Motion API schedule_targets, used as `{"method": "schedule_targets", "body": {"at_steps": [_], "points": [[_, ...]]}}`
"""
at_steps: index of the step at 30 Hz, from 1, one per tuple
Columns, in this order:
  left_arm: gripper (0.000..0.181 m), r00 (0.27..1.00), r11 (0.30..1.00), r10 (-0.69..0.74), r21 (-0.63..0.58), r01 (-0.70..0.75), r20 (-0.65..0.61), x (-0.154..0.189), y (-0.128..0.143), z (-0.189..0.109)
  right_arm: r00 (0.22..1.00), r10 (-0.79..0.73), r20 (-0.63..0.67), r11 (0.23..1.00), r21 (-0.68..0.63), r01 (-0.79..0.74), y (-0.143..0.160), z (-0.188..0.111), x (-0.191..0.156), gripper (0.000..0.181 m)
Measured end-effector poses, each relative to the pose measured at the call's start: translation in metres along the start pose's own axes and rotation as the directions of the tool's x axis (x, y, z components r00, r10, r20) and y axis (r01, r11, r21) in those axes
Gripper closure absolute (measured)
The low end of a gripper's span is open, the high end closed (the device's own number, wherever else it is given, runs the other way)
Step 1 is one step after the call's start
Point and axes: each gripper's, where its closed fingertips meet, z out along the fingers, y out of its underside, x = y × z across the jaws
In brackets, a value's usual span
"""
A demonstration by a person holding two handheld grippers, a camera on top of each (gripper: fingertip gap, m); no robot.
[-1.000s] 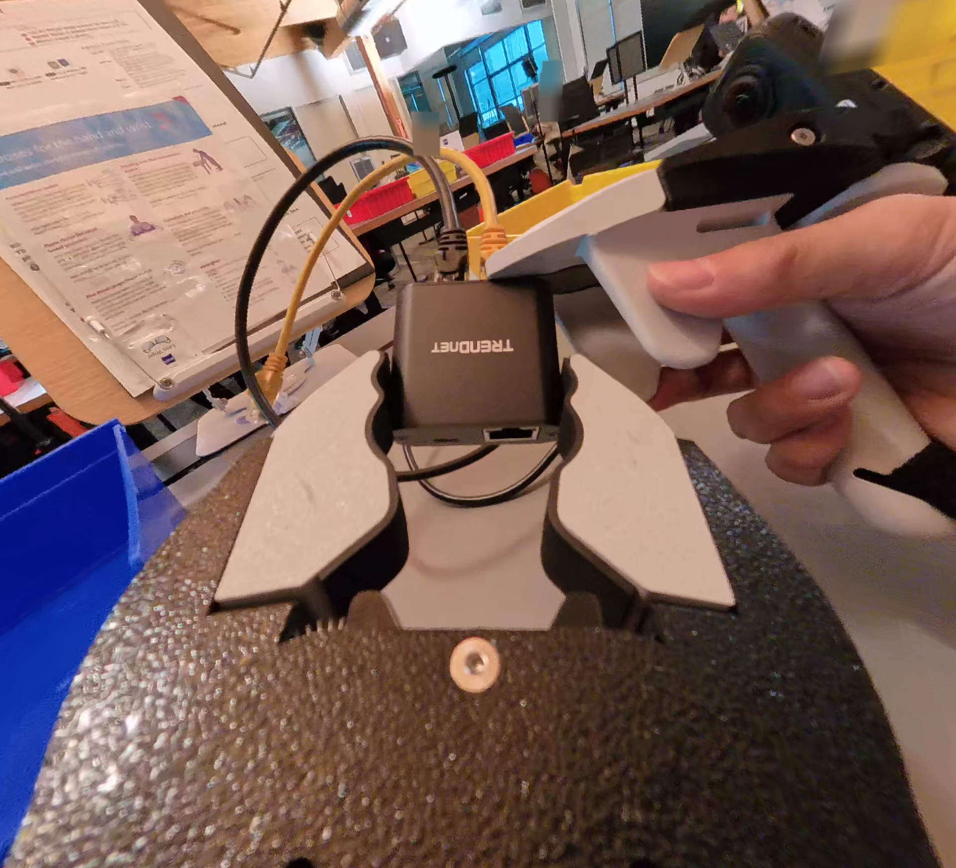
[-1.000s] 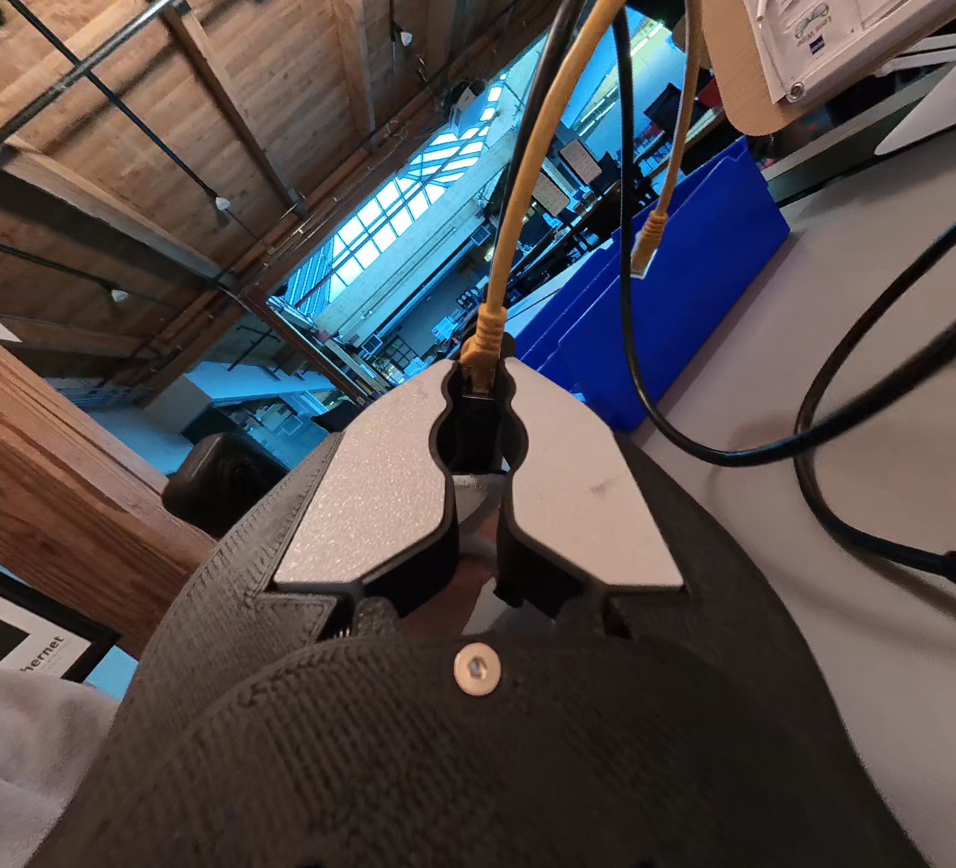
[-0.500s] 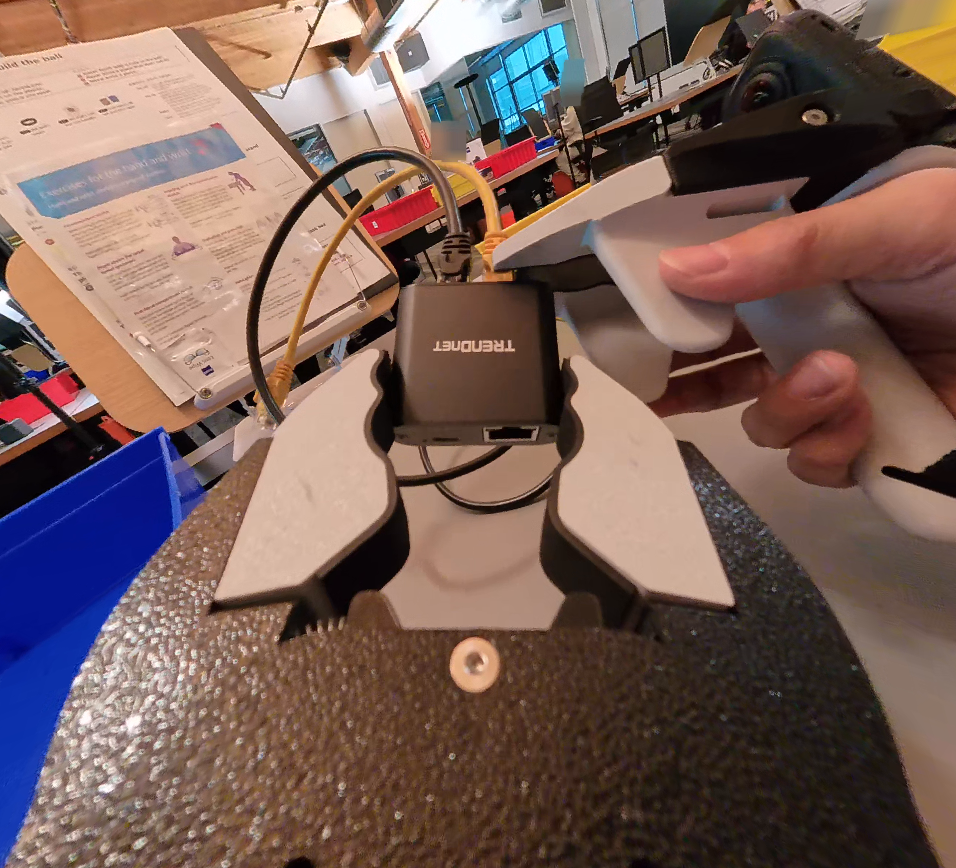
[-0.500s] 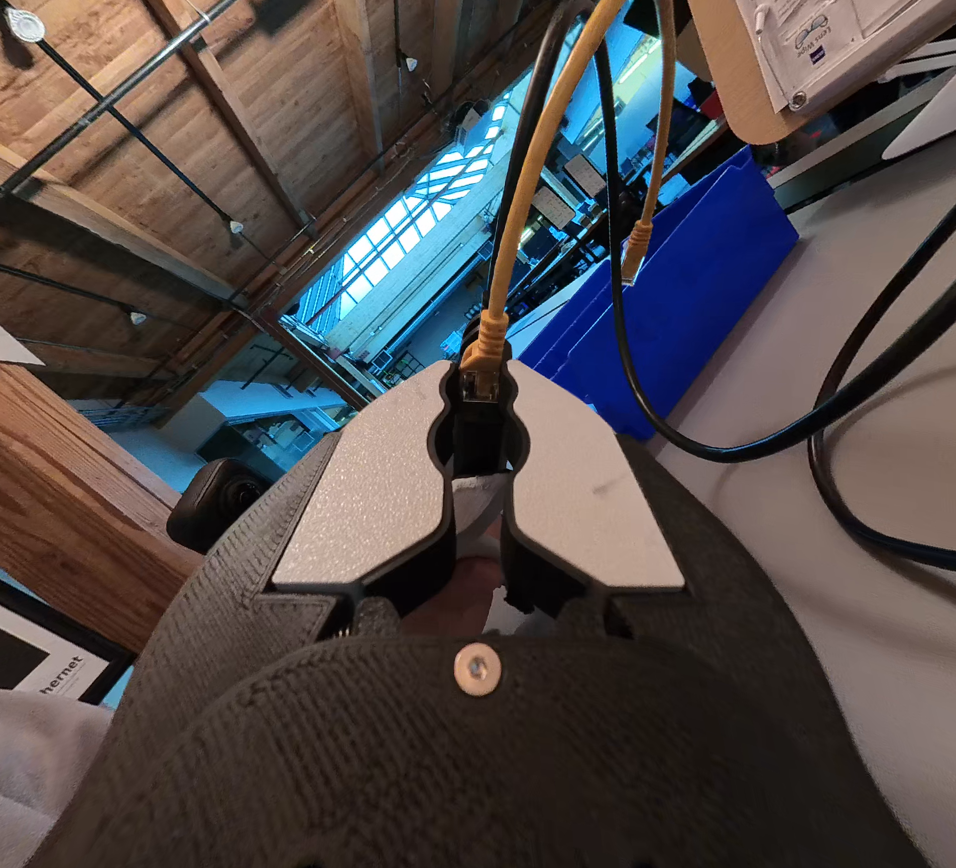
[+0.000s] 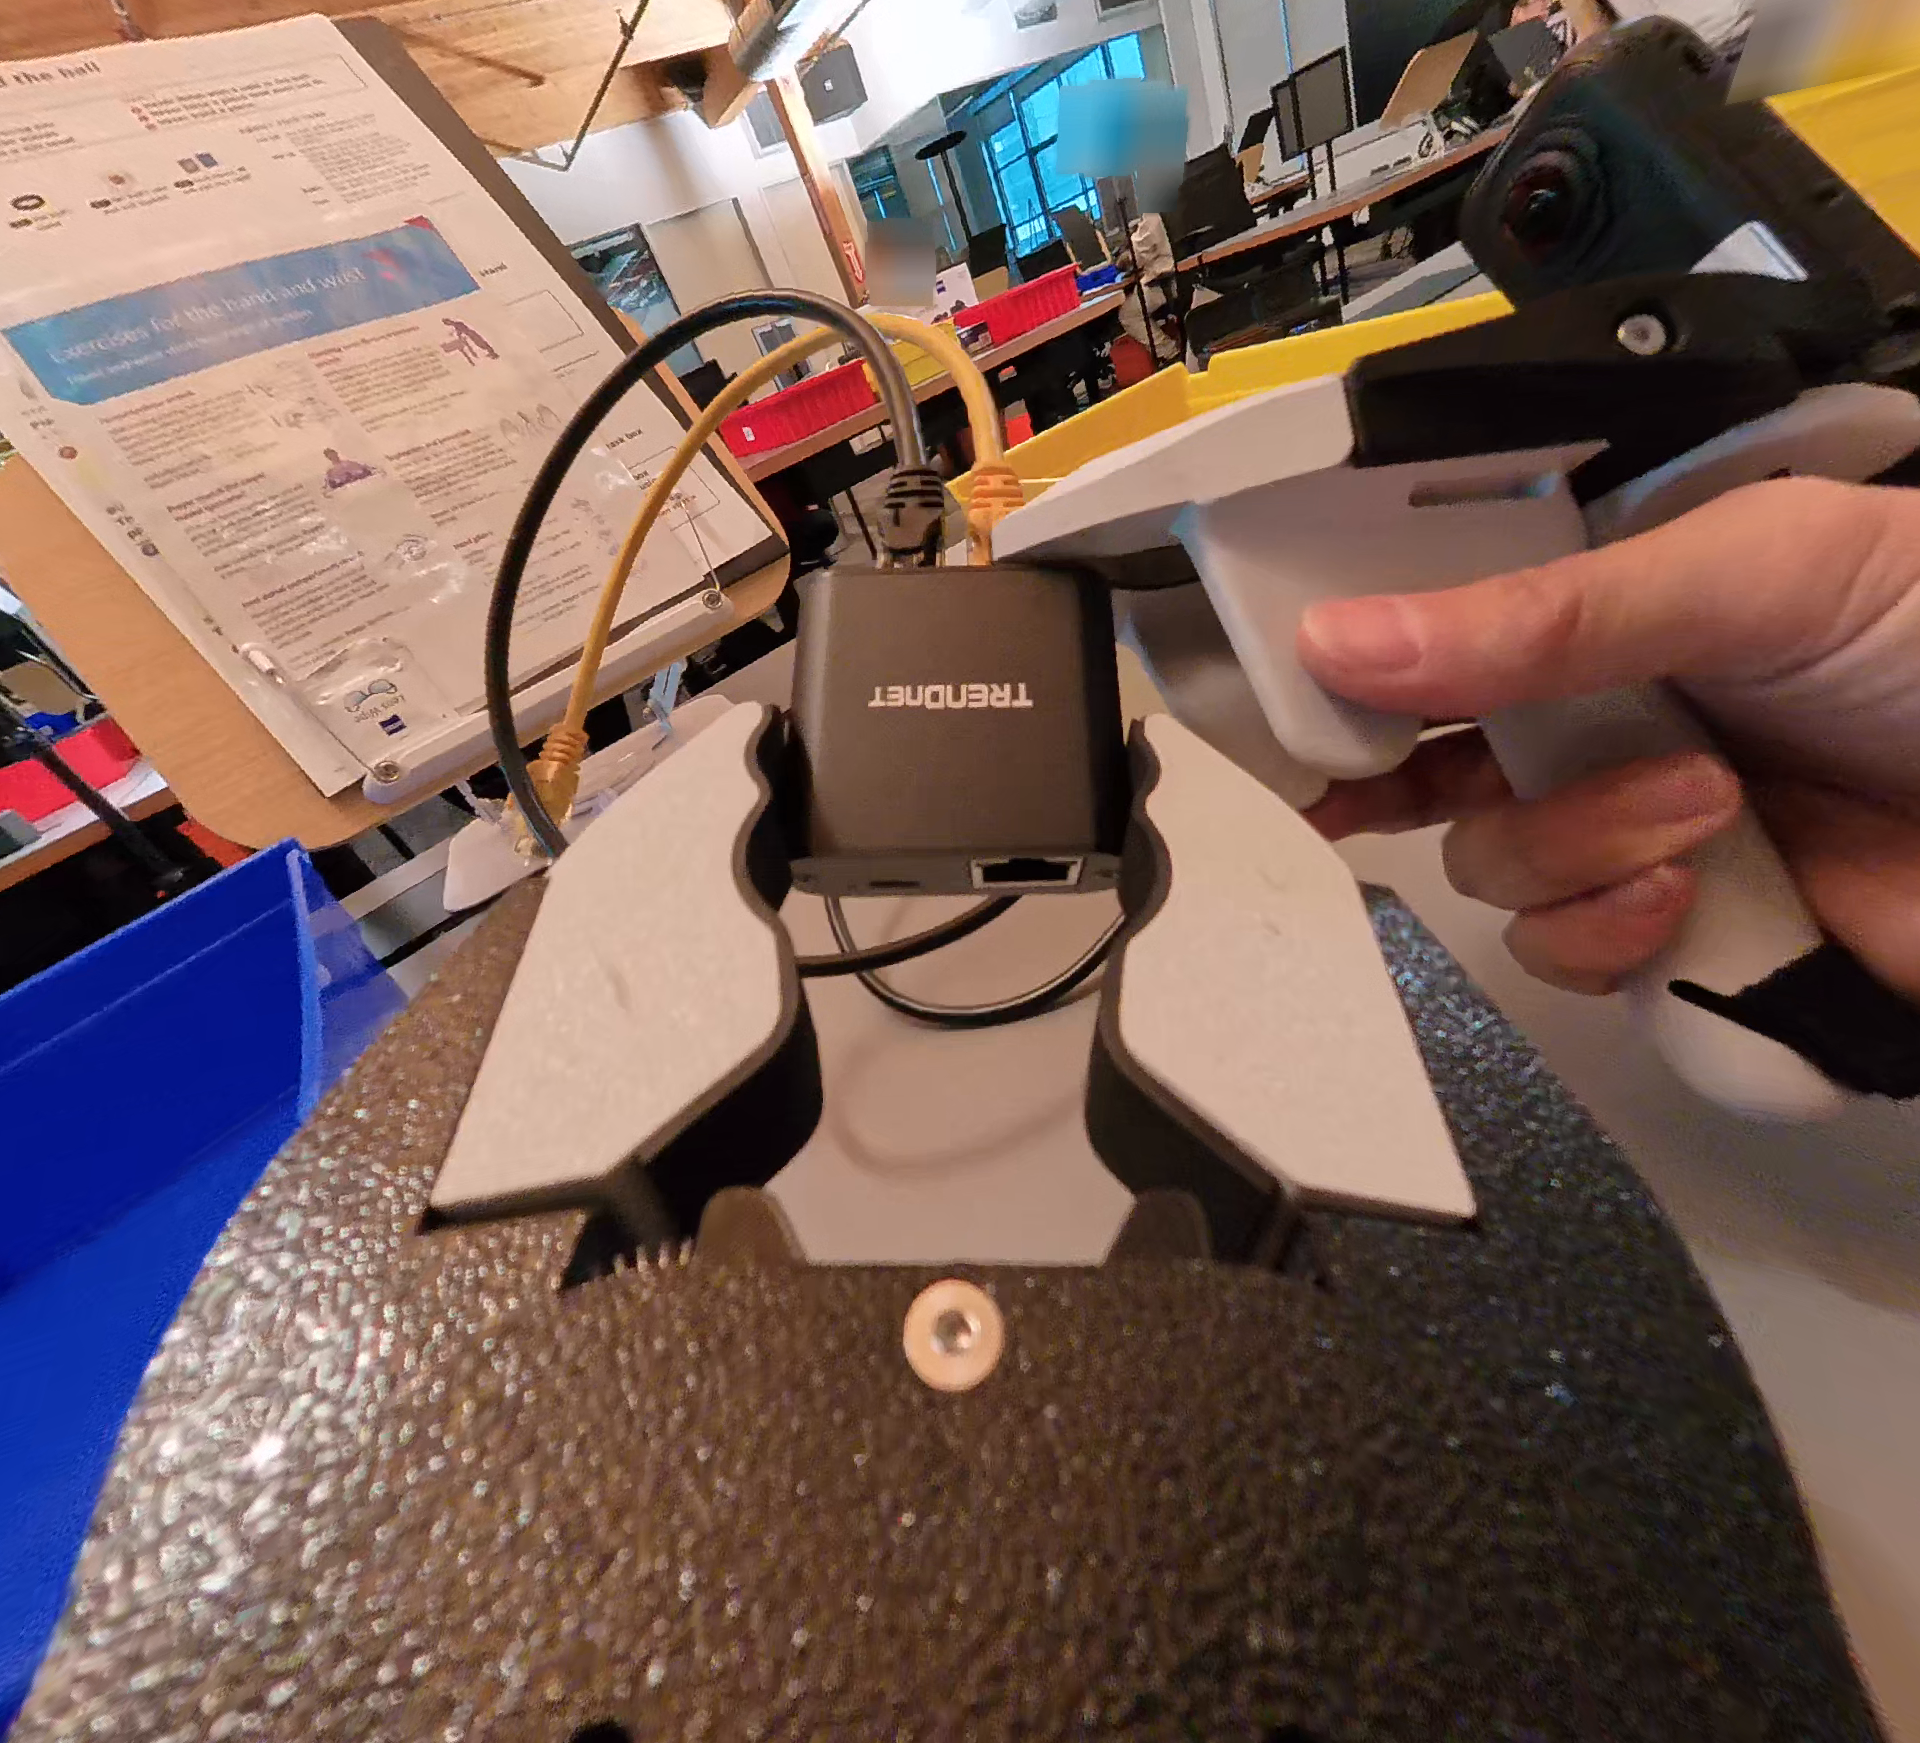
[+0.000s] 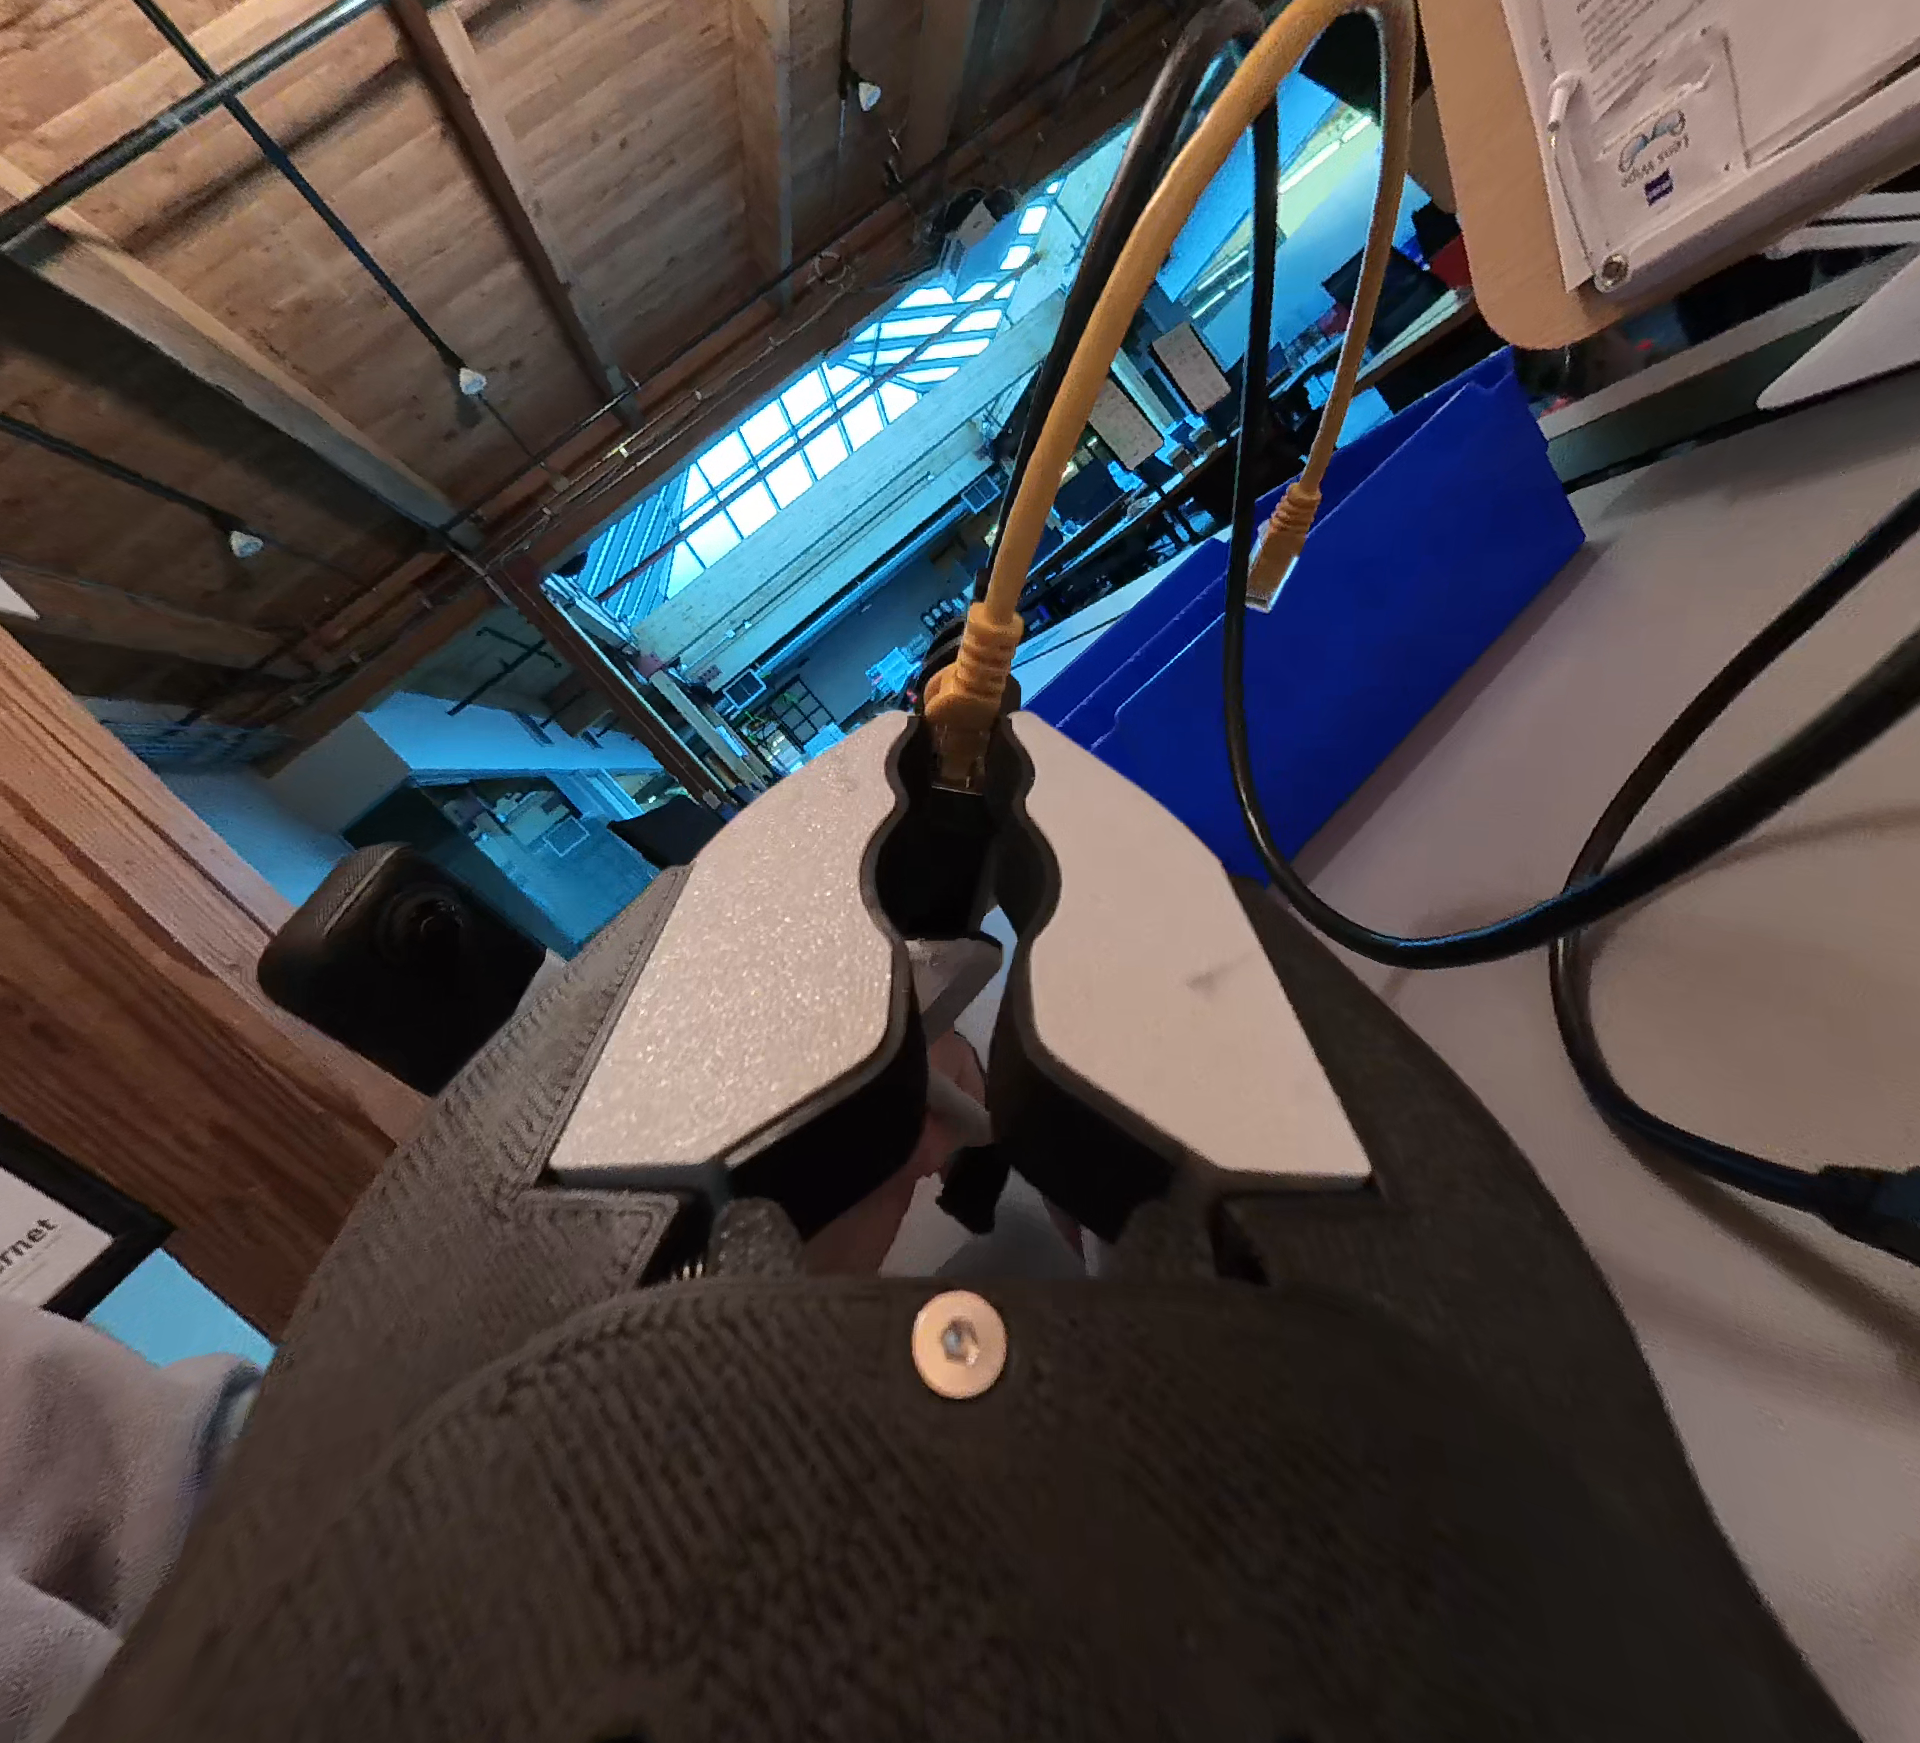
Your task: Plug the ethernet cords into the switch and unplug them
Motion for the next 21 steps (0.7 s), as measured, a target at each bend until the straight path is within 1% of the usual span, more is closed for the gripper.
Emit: {"method": "schedule_targets", "body": {"at_steps": [5,10,12,14,16,19,20,21], "points": [[0.12,1.0,1.0,-0.007,0.011,0.006,0.013,0.0007,-0.0022,0.0003,0.996,-0.086,0.026,0.996,-0.037,0.087,-0.0008,-0.0009,-0.0018,0.168],[0.12,0.997,0.996,-0.079,0.031,0.079,0.0,0.0028,-0.0044,0.0008,0.988,-0.153,0.032,0.986,-0.059,0.154,-0.0024,-0.0019,-0.003,0.167],[0.12,0.997,0.997,-0.074,0.026,0.073,0.001,0.0033,-0.0044,0.0016,0.984,-0.177,0.028,0.982,-0.061,0.178,-0.0029,-0.0025,-0.0025,0.166],[0.12,0.99,0.99,-0.139,0.035,0.14,-0.027,0.0043,-0.0057,0.0016,0.979,-0.202,0.029,0.977,-0.068,0.203,-0.0039,-0.0026,-0.0035,0.167],[0.12,0.99,0.99,-0.138,0.034,0.138,-0.025,0.0045,-0.006,0.0019,0.971,-0.236,0.025,0.968,-0.079,0.238,-0.0043,-0.0025,-0.0037,0.167],[0.12,0.979,0.979,-0.199,0.03,0.2,-0.053,0.0057,-0.0059,0.0025,0.968,-0.251,0.026,0.965,-0.074,0.252,-0.0051,-0.0029,-0.0033,0.167],[0.12,0.982,0.982,-0.186,0.022,0.187,-0.044,0.0058,-0.0043,0.0028,0.966,-0.259,0.023,0.962,-0.085,0.26,-0.0043,-0.0029,-0.0019,0.169],[0.12,0.99,0.991,-0.136,0.011,0.136,-0.02,0.0051,-0.0029,0.003,0.963,-0.267,0.023,0.959,-0.091,0.268,-0.0038,-0.0029,-0.0011,0.169]]}}
